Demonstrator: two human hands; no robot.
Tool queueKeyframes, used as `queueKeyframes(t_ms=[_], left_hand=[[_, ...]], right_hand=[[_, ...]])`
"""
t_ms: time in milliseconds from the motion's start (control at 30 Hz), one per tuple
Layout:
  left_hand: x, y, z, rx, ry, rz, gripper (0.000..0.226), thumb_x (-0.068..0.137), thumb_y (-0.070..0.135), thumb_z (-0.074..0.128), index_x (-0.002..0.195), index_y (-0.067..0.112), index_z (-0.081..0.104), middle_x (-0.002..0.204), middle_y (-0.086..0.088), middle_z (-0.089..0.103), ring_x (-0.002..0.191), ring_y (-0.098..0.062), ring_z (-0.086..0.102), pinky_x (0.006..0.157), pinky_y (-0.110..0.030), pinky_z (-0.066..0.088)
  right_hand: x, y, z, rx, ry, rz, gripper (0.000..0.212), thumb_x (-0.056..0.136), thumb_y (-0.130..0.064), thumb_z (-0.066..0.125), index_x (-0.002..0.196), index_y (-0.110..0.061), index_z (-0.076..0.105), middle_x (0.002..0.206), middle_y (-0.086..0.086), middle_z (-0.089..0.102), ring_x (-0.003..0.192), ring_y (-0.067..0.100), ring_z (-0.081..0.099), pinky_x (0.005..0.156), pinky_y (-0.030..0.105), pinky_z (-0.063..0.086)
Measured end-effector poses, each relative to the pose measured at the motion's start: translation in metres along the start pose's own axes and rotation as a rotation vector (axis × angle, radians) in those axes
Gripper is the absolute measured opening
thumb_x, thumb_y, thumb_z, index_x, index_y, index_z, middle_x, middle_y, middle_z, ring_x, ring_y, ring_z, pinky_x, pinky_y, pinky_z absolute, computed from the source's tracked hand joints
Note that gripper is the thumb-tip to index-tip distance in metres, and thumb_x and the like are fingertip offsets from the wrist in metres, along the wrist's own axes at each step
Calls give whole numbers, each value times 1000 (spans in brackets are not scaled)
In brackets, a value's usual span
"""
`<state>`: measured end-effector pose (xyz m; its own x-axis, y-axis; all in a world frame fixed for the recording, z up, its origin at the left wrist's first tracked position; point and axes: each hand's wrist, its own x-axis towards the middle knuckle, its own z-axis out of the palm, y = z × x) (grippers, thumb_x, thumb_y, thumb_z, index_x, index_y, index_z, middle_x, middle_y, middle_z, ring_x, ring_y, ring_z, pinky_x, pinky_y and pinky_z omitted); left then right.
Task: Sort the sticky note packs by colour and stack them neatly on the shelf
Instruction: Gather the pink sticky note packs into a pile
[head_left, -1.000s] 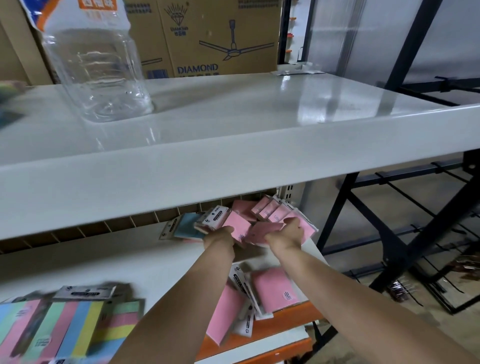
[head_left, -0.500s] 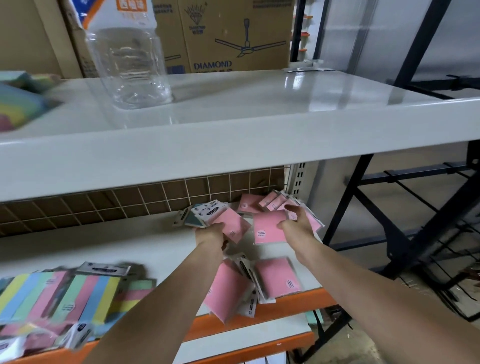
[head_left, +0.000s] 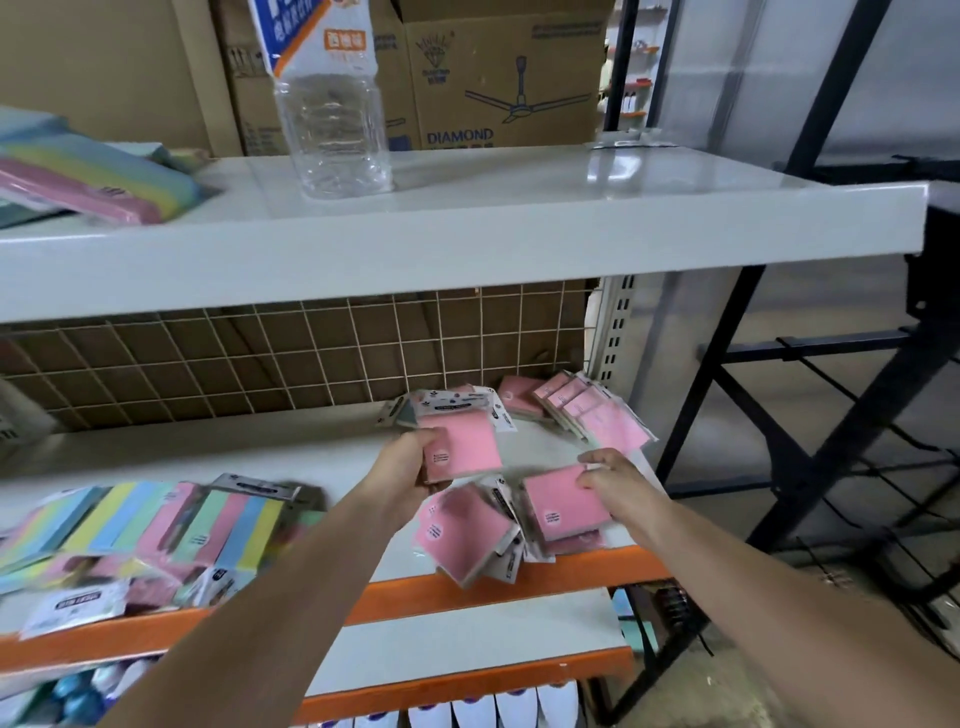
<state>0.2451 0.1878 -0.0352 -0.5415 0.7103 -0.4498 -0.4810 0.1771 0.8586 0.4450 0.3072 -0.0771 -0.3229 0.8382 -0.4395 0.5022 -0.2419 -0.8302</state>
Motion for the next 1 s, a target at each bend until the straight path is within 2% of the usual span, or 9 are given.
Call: queueKeyframes(t_ms=[67,300,400,467,567,700,867,933,1000], left_hand=[[-6,-3,1,2,-22,-19,9,95,8,49,92,12,57,73,-5,59,65,-18,55,57,-28,40],[-17,-17,1,48,-82,-65,11,96,13,49,104,11,56,76,-6,61,64,-18,57,49,-23,41],[-21,-18,0,86,-102,-69,12,95,15,50,105,11,57,79,-6,63,68,-18,58,51,-25,42],[-21,-19,-1,102,-115,-68,16,95,15,51,109,9,56,83,-8,64,73,-20,59,56,-29,44],[-22,-20,0,98,-147,-88,20,96,15,51,113,7,57,87,-9,66,77,-21,62,62,-31,47],[-23,-23,3,114,-173,-135,29,94,16,54,121,5,57,98,-11,68,84,-22,64,71,-32,51],[-29,-23,0,160,-250,-172,35,93,17,56,125,3,55,110,-15,67,90,-25,65,76,-36,55],[-32,-24,0,197,-311,-189,34,93,17,54,125,4,55,109,-15,66,89,-24,65,78,-37,55],[-34,-26,0,231,-342,-181,32,95,17,53,124,5,57,105,-13,67,86,-23,64,78,-37,54]], right_hand=[[-2,5,-2,-46,-2,-1,33,87,-9,58,117,-20,52,109,10,56,90,23,53,61,28,37],[-14,5,-7,-427,-42,-44,37,78,-25,66,111,-24,48,107,6,58,91,18,56,60,27,41],[-17,4,-9,-623,-35,-81,37,71,-37,67,103,-28,50,109,1,51,97,17,56,72,30,49],[-17,2,-9,-678,34,-181,41,73,-37,66,111,-31,52,112,-2,45,104,19,53,84,32,48],[-20,-12,1,-483,90,-289,32,86,-36,61,116,-22,62,120,0,56,108,21,56,89,30,46],[-23,-29,20,-18,-59,-119,47,91,-46,57,125,-15,57,112,6,65,93,22,64,80,33,50],[-27,-39,30,540,-136,96,18,95,-24,59,105,-9,61,76,8,67,61,19,63,64,33,55],[-31,-41,30,584,-193,112,9,97,-16,56,100,-9,58,71,8,65,56,18,61,55,30,55],[-33,-41,29,589,-203,101,4,96,-8,53,96,-5,56,77,11,64,63,21,61,58,31,55]])
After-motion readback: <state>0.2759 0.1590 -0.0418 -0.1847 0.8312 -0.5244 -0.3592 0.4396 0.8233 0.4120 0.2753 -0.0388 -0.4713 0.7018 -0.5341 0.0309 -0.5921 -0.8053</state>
